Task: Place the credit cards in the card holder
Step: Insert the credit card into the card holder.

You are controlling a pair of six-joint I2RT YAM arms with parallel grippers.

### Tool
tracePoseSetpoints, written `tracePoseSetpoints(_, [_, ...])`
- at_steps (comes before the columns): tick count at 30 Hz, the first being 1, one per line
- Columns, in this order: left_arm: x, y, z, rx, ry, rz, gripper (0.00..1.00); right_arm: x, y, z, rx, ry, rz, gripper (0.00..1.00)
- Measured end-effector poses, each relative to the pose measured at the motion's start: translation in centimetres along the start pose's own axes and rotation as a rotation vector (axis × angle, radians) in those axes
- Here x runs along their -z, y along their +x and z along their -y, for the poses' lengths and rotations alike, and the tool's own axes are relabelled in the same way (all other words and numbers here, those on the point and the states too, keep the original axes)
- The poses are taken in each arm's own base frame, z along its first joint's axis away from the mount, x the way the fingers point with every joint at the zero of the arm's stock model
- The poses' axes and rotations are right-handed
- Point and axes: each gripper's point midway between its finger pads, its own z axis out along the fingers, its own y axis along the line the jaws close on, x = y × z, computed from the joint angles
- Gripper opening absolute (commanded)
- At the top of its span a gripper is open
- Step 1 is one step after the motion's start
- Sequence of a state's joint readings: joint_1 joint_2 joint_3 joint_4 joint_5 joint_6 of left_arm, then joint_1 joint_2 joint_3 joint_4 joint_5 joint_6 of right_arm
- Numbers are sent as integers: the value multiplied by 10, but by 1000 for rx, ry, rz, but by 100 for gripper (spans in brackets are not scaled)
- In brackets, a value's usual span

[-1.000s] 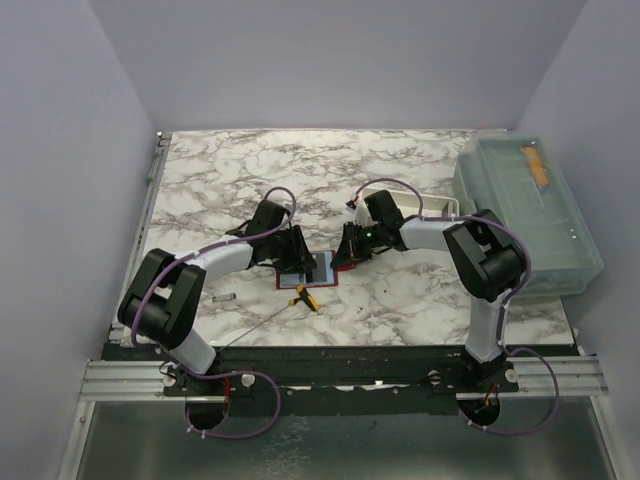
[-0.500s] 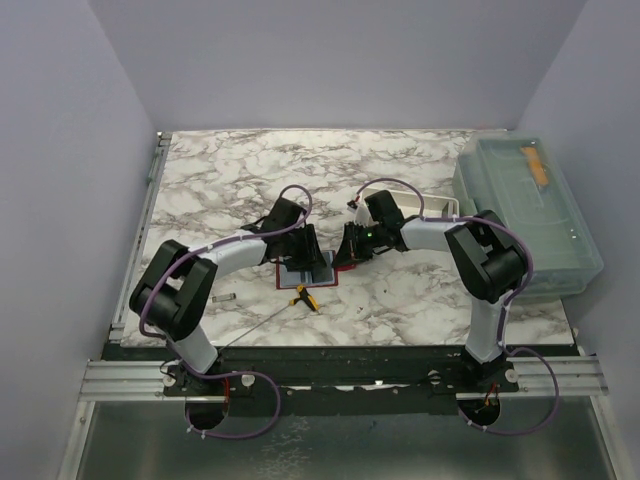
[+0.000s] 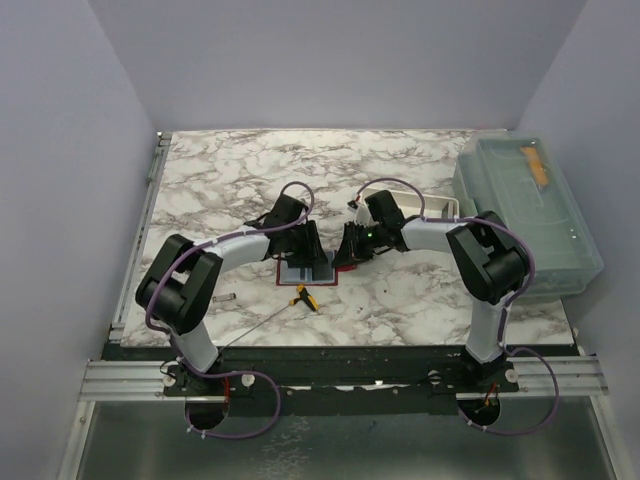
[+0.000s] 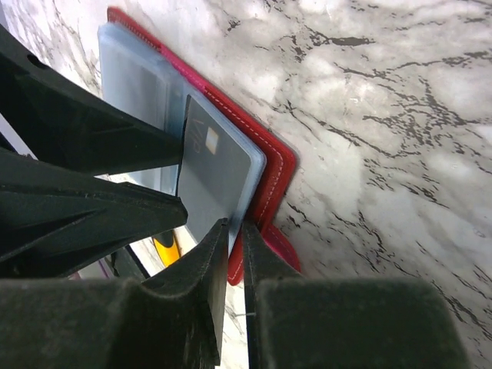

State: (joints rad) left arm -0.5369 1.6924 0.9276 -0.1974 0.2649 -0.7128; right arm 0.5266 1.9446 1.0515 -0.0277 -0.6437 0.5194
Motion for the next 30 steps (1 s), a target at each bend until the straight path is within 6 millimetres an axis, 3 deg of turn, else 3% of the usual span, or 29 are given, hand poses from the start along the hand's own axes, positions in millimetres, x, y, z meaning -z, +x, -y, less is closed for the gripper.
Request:
tracePoseSetpoints(6, [4,-9,12,-28,47,24,56,5,0,1,5,30,10,20])
tracePoseSetpoints(11, [42,-31,20,-22,105,115,75,9,2,3,14,56,6,24])
tracePoseSetpoints(14, [73,-54,-4,50,98,195,83,9,1,3,20,56,5,25])
tracePoseSetpoints(17, [85,-64,-38,137,57,222,88,10,1,3,28,57,3,25])
tracePoseSetpoints(19, [84,-60,-57,187,28,202,88,10,1,3,33,57,3,25])
tracePoseSetpoints(25, [53,-35,-74,254,6,58,88,8,1,4,31,58,-2,25])
tracePoseSetpoints(30, [45,-35,-62,275,92,41,83,7,2,4,30,48,-7,25])
